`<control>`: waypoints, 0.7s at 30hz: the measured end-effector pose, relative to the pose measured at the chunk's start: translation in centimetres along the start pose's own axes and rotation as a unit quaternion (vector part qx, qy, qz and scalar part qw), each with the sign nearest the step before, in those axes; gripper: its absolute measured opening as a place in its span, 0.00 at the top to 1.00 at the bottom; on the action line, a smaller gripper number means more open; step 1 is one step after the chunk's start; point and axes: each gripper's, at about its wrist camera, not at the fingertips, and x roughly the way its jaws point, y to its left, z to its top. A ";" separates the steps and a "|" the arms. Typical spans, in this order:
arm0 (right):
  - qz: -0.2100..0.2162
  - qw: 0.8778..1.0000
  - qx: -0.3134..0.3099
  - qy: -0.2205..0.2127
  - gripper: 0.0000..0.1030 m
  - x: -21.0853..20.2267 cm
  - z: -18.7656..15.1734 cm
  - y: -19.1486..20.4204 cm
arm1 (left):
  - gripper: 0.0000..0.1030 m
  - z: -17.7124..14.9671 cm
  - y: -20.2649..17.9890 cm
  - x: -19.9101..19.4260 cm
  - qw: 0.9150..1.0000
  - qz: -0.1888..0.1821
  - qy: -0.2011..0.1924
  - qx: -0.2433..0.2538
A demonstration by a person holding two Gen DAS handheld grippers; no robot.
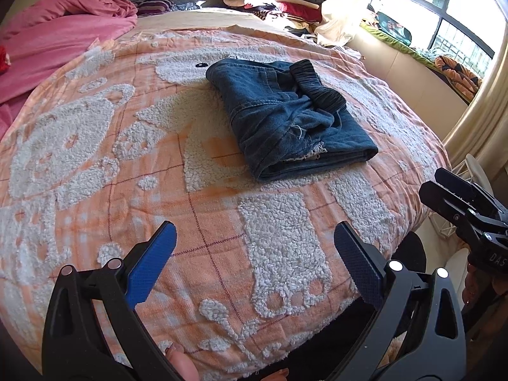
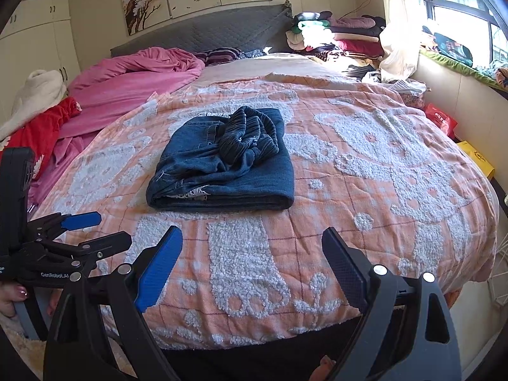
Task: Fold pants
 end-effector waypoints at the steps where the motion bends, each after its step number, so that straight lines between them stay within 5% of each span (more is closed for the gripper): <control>1: -0.002 1.000 0.000 0.000 0.14 0.0 0.0 0.0 | 0.09 0.0 0.0 0.0 1.000 0.000 -0.001 0.000; 21: -0.001 1.000 -0.002 -0.004 0.14 -0.3 0.1 0.2 | 0.09 0.1 -0.2 -1.2 1.000 0.015 -0.010 -0.002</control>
